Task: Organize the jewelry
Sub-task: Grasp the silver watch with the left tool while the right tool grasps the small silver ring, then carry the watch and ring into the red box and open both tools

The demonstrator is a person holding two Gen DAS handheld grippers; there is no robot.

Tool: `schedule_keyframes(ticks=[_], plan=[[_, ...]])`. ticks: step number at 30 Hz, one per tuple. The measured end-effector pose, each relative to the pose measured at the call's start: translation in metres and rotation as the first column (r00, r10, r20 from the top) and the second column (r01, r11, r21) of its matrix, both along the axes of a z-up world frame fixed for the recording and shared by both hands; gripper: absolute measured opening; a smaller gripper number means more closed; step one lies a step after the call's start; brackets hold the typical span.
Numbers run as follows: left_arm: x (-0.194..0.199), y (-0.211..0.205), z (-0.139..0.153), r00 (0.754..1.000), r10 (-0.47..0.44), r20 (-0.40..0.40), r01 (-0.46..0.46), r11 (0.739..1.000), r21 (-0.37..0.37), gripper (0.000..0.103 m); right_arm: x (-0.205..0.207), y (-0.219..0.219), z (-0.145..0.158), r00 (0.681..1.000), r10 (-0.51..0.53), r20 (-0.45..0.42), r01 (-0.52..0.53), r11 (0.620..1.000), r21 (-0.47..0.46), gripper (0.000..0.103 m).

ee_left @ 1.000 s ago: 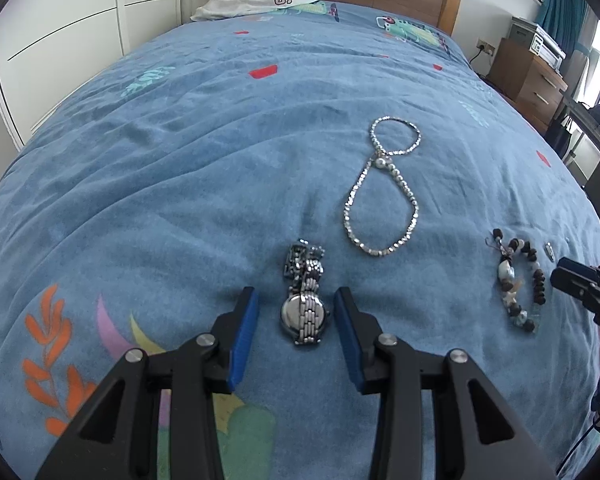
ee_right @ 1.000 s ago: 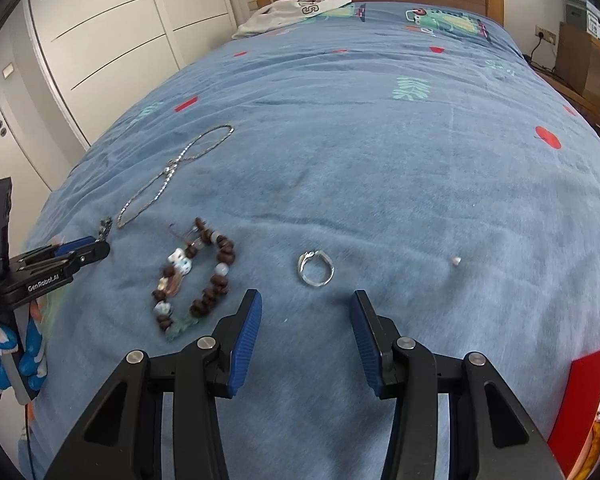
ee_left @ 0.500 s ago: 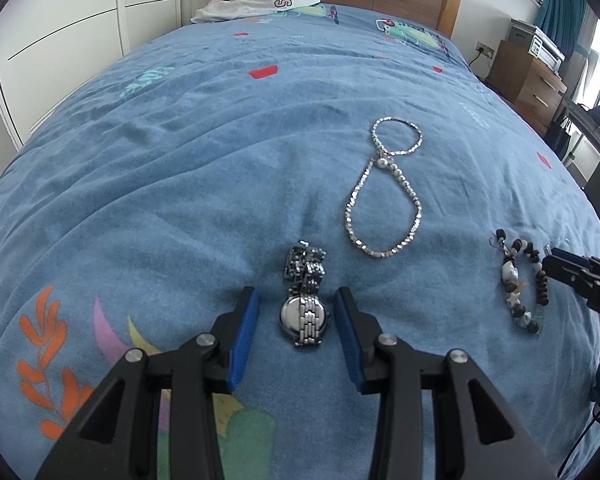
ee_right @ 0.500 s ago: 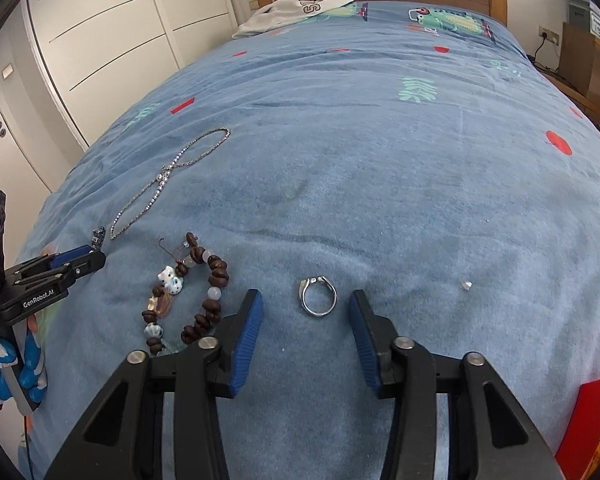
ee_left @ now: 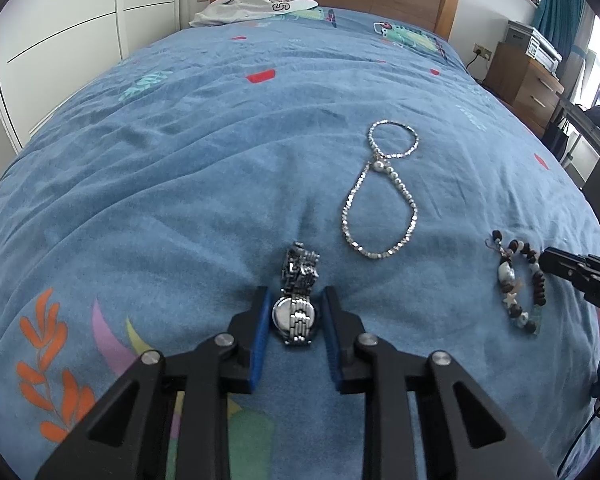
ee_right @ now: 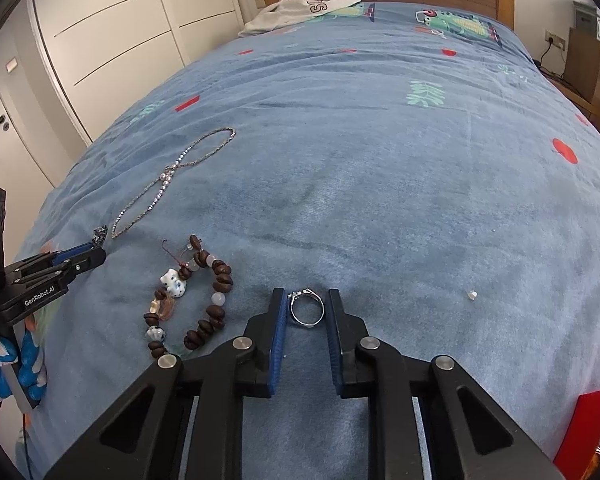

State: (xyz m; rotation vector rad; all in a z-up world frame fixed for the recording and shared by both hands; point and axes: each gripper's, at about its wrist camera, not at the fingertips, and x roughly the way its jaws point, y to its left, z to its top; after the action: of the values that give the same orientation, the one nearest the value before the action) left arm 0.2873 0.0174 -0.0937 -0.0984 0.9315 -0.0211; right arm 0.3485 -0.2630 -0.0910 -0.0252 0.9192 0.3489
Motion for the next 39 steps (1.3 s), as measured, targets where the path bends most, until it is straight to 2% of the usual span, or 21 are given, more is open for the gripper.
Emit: schedule_keyframes(ticks=[6, 14, 23, 31, 39], plan=[[-0.008, 0.001, 0.008, 1.0, 0.0, 0.006, 0.0, 1.0, -0.024, 0.023, -0.01, 0.0, 0.008, 1.0, 0.001, 0.013, -0.001, 1.0, 0.006, 0.019], [-0.036, -0.006, 0.032, 1.0, -0.007, 0.026, 0.008, 1.0, -0.016, 0.023, -0.039, -0.008, 0.032, 0.999, 0.001, 0.043, -0.002, 1.0, 0.023, 0.019], [-0.073, -0.036, 0.069, 0.996, -0.055, 0.064, 0.057, 0.998, -0.03, 0.023, -0.091, -0.045, 0.067, 0.995, -0.04, 0.094, 0.038, 0.999, 0.024, 0.019], [-0.102, -0.108, 0.108, 0.978, -0.174, 0.119, 0.181, 0.982, -0.055, 0.023, -0.14, -0.112, 0.091, 0.981, -0.137, 0.135, 0.135, 0.991, 0.022, 0.019], [-0.116, -0.217, 0.128, 0.93, -0.336, 0.149, 0.351, 0.932, -0.092, 0.023, -0.179, -0.193, 0.095, 0.96, -0.245, 0.133, 0.247, 0.969, 0.002, 0.019]])
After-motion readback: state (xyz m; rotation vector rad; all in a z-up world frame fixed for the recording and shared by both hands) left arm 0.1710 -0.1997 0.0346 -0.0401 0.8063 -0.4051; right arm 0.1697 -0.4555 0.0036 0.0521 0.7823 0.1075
